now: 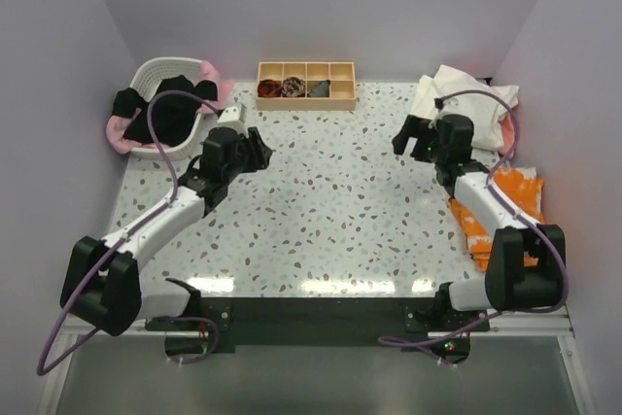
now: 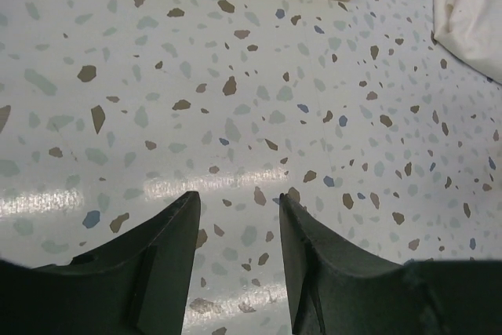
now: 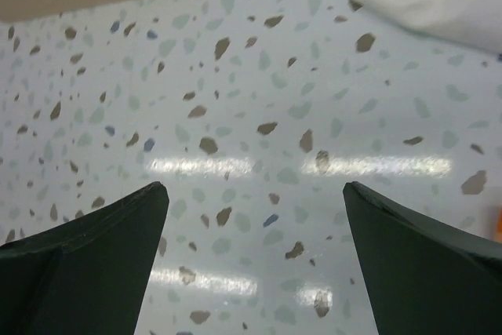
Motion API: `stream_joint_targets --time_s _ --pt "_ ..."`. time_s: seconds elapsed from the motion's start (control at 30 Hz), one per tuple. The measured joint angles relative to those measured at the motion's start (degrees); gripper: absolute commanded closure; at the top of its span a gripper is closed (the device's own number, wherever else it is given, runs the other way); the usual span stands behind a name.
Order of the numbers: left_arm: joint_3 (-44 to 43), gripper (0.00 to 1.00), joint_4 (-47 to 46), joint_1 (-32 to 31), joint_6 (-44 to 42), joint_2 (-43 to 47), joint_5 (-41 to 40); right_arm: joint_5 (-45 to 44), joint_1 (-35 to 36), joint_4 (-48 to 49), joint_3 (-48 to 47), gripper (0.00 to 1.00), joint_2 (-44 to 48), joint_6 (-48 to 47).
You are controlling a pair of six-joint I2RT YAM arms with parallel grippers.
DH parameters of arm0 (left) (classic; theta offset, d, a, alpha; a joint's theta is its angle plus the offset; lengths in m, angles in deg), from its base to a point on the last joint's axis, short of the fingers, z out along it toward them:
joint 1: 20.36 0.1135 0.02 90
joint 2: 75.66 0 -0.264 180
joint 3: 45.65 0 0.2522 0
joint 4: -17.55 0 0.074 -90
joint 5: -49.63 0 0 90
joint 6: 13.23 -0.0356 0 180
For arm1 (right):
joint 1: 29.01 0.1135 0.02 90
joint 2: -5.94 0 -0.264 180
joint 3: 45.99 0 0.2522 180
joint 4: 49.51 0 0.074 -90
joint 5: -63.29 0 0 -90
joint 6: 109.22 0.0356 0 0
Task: Fold and stack the t-shirts
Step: Put the neatly folded tshirt into the corner of the board with the right arm
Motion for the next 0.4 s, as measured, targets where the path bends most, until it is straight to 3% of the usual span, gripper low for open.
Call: stream_joint_targets --time_s 0.13,0.4 --pt "0.0 0.49 1.6 -1.7 -0.7 5.1 -3.9 0.2 5.9 -6.5 1.8 0.01 4.6 -2.0" --pt "0.0 0.45 5.4 -2.4 -2.1 16.2 -9.4 -1.2 11.3 -12.7 7.0 0.01 22.6 -6.6"
